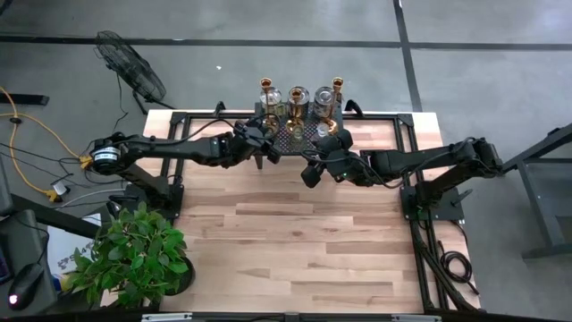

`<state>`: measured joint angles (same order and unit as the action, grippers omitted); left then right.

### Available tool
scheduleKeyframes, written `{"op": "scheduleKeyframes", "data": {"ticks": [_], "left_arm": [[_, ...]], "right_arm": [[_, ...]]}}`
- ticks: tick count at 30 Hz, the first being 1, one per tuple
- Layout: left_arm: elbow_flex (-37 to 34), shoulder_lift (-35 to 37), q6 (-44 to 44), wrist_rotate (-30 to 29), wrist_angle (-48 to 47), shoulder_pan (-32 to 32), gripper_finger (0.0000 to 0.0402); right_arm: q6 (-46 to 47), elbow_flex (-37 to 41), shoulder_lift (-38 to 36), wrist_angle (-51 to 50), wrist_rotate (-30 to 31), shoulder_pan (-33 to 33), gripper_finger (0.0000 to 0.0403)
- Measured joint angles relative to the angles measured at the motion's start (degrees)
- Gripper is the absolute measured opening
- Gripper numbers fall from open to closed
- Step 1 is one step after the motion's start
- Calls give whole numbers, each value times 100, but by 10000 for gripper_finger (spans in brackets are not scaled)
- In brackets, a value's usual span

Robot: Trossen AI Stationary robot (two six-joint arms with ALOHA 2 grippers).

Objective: Stock candles on shelf
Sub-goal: Put the gray candle holder on the shelf, then return to Home Position

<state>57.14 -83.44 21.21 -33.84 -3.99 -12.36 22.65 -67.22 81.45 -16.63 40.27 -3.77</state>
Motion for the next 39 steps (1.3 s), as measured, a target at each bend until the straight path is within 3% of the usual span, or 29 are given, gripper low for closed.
{"op": "scheduleKeyframes", "data": {"ticks": [4,12,17,39], "left_arm": [[0,0,2,-67,-2,0,141],[-4,-9,-39,-55,-22,0,223],[-4,-9,-89,-5,-8,0,254],[2,282,-356,37,152,0,261]], "right_arm": [[0,0,0,-2,0,0,199],[0,0,0,-27,0,1,199],[0,0,0,-100,2,1,199],[23,2,0,-168,4,0,199]]}}
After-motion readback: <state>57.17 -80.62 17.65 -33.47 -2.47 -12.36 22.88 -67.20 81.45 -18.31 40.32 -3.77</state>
